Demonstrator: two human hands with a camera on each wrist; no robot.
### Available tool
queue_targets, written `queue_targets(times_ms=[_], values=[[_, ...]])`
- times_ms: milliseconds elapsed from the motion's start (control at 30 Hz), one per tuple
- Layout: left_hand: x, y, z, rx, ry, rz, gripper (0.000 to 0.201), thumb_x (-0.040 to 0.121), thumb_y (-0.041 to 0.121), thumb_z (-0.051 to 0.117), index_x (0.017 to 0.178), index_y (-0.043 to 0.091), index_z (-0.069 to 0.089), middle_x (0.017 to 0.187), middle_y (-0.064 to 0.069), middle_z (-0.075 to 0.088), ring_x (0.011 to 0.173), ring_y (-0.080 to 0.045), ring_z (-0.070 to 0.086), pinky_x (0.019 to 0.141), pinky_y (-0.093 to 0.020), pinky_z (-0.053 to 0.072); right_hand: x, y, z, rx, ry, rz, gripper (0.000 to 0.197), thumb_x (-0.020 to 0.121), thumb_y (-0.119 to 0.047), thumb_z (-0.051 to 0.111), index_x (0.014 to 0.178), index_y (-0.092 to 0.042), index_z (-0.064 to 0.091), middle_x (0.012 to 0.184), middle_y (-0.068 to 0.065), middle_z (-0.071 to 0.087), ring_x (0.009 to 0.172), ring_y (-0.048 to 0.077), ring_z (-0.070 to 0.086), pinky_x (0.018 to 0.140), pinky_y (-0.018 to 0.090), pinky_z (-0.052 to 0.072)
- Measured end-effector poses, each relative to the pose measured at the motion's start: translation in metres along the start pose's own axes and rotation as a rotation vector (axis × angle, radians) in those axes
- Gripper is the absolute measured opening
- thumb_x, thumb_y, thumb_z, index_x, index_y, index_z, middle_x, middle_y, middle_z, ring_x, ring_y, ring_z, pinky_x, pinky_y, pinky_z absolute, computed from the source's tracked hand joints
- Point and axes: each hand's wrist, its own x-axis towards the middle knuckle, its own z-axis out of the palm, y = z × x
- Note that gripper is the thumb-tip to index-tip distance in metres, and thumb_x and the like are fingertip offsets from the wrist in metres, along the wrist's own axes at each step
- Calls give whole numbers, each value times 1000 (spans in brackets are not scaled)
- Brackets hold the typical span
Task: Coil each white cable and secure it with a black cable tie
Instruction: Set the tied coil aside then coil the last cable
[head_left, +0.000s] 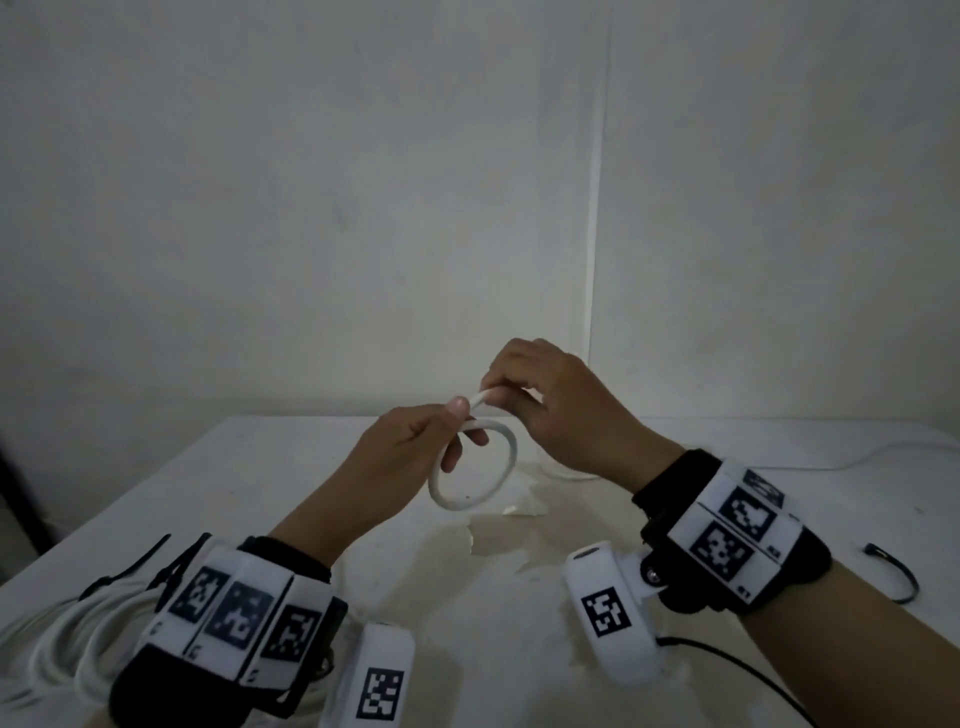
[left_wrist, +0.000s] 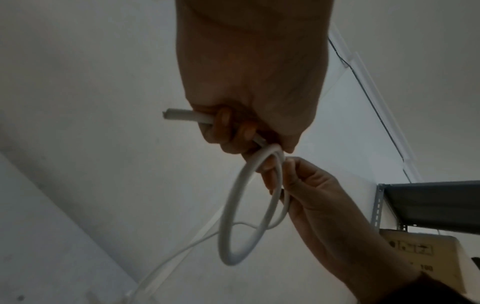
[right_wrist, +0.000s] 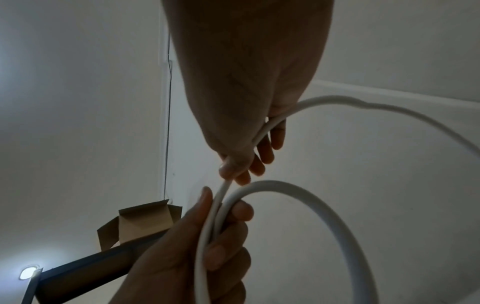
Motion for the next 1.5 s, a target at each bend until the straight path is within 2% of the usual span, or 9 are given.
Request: queue_targets(times_ms=[333, 433, 633, 733, 900, 1000, 1200, 1400, 1500], values=[[-1, 5, -5, -143, 13, -29, 37, 96, 31, 35, 82, 17, 66, 57, 12, 43, 46, 2, 37, 47, -8, 30, 2, -4, -11, 100, -108, 256, 16, 92, -16, 52, 79, -19, 61, 57, -18, 51, 58, -3, 47, 58, 11, 35], [-1, 6, -6, -129, 43, 1, 35, 96, 28, 36, 78, 17, 64, 52, 15, 44, 50, 2, 40, 50, -7, 31, -2, -7, -10, 214, -140, 333, 20, 93, -21, 50, 76, -27, 56, 72, -13, 58, 67, 4, 53, 69, 22, 44], [-1, 15, -5, -184, 56, 13, 36, 97, 23, 35, 79, 11, 63, 53, 12, 39, 42, 2, 38, 47, -5, 32, -7, -16, -13, 416, -127, 373, 20, 97, -19, 44, 100, -14, 63, 87, -6, 64, 68, -10, 55, 65, 5, 41], [0, 15, -4, -188, 62, 7, 36, 96, 27, 37, 81, 12, 65, 50, 17, 46, 44, 1, 38, 46, -8, 30, -7, -20, -18, 500, -98, 394, 24, 96, -15, 44, 95, -1, 65, 76, 5, 64, 45, -6, 49, 48, 5, 36], [3, 17, -8, -98, 155, -12, 20, 94, 17, 47, 82, 19, 64, 62, 7, 57, 46, 0, 53, 49, -10, 43, -11, -10, -14, 455, 41, 457, 25, 91, -14, 53, 70, -10, 67, 59, -6, 59, 41, 2, 37, 46, 12, 32], [2, 12, -15, -124, 104, -121, 25, 94, 14, 47, 82, 22, 67, 63, 0, 68, 57, -5, 65, 60, -15, 53, -15, -5, -16, 470, 82, 516, 26, 91, -13, 55, 67, -10, 65, 49, -8, 60, 36, 4, 39, 42, 15, 35], [-4, 13, -16, -588, -41, -325, 26, 91, 6, 46, 81, 6, 69, 59, -3, 66, 53, -9, 62, 52, -16, 53, -26, -4, -13, 469, 83, 556, 25, 91, -11, 54, 68, -8, 65, 47, -7, 62, 36, 5, 53, 43, 16, 44], [-6, 6, 1, -733, -98, -314, 27, 69, 27, 56, 88, 13, 68, 86, -2, 73, 84, -17, 68, 78, -36, 57, -27, -3, -13, 516, 166, 554, 23, 91, -10, 54, 70, -9, 66, 57, 0, 65, 39, 9, 56, 44, 19, 46], [-8, 11, 8, -792, -190, -324, 35, 73, 29, 50, 94, 5, 65, 71, -5, 69, 71, -15, 68, 77, -38, 58, -28, -2, -10, 506, 164, 552, 23, 91, -10, 54, 71, -11, 65, 59, 1, 65, 40, 9, 57, 45, 20, 47]])
